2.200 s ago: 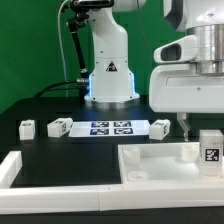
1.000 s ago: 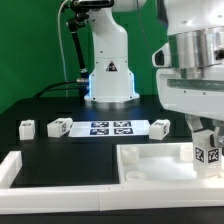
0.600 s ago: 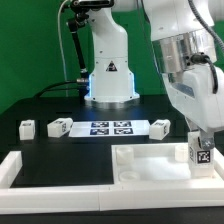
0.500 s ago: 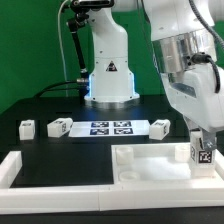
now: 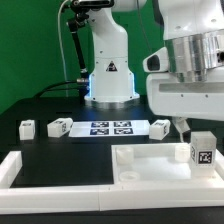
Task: Assemble square table
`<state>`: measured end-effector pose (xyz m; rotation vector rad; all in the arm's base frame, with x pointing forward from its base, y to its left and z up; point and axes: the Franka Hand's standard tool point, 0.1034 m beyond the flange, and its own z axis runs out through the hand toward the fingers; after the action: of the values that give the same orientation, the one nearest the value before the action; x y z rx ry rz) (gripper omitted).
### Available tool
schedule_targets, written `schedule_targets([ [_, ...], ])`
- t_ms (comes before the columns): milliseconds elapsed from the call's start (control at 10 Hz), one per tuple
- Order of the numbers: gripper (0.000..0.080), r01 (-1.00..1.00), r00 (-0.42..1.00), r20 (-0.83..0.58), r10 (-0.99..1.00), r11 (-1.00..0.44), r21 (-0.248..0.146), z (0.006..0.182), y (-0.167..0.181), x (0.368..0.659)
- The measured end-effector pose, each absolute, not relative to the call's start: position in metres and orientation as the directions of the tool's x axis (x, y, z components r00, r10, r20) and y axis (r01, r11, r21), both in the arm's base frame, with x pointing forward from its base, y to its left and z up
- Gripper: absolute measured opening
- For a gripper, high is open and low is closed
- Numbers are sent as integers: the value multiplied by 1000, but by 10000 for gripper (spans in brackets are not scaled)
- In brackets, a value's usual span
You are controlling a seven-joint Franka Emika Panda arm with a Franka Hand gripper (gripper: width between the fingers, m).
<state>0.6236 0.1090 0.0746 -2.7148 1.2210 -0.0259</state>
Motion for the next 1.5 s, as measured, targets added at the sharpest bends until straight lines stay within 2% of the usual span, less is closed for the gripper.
schedule_targets([
  [200, 648, -580, 810, -3, -586, -801, -150, 74, 105, 624],
  [300, 649, -384, 918, 57, -393, -916, -117, 73, 100, 627],
  [400, 649, -217, 971, 81, -223, -973, -79, 73, 101, 628],
  [500, 649, -59, 993, 102, -65, -997, -59, 72, 99, 630],
  [700, 649, -98, 989, 109, -104, -993, -60, 71, 96, 631],
  [800, 557, -107, 988, 109, -114, -992, -61, 71, 96, 631],
  [900, 557, -177, 977, 104, -184, -982, -69, 71, 96, 631],
  [1000, 343, -240, 964, 99, -247, -968, -76, 71, 96, 631],
  [1100, 288, -315, 942, 93, -322, -945, -84, 71, 96, 631],
  [1200, 288, -360, 926, 88, -368, -929, -88, 71, 96, 631],
  [1300, 288, -500, 859, 70, -507, -860, -101, 71, 100, 633],
  [1500, 288, -725, 685, -3, -728, -682, -98, 71, 106, 634],
])
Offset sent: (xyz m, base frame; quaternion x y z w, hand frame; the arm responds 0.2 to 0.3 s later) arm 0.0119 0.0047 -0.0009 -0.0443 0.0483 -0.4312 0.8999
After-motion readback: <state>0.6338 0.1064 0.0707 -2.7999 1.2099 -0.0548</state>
